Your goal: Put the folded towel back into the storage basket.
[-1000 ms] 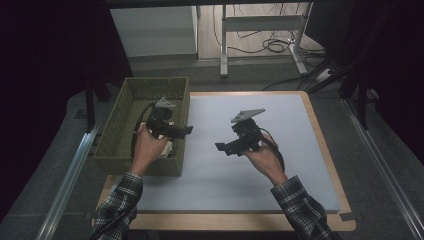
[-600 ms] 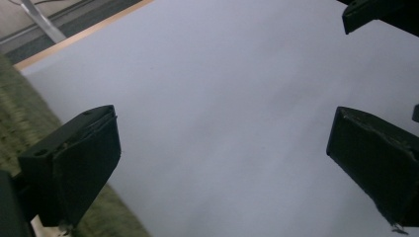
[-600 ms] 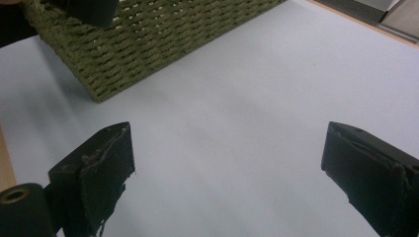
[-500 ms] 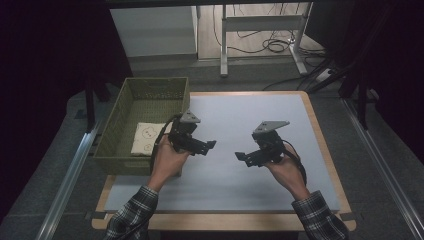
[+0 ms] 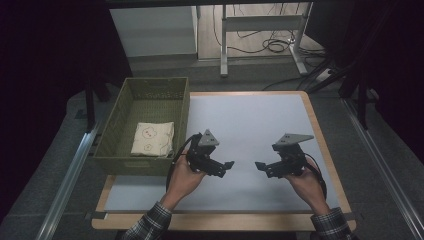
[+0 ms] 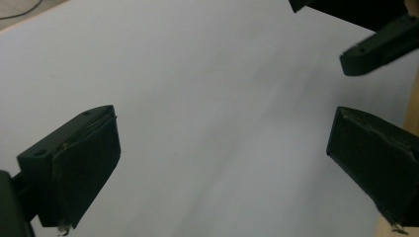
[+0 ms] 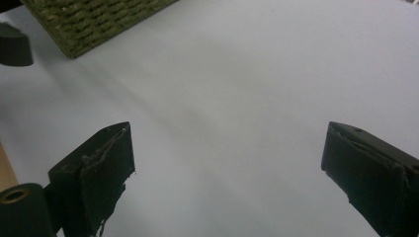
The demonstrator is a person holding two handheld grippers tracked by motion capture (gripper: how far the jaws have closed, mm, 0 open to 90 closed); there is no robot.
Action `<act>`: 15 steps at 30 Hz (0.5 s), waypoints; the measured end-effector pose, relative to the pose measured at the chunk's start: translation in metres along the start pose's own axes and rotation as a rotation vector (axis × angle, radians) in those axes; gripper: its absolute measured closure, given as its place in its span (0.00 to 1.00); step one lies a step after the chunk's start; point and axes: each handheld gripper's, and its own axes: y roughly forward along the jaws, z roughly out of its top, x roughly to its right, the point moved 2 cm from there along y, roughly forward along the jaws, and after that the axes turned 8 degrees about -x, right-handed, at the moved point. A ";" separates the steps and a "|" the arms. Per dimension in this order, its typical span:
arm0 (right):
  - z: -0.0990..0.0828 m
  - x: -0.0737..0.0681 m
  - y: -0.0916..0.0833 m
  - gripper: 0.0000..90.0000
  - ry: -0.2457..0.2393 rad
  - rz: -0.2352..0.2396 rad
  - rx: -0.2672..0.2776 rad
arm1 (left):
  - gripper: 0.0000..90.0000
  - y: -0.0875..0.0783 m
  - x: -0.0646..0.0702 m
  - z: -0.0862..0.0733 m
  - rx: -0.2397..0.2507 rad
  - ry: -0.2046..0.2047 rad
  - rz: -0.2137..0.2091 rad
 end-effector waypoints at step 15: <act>-0.063 0.009 0.001 0.07 0.054 -0.040 -0.016 | 0.01 0.032 0.015 -0.053 -0.051 -0.018 0.004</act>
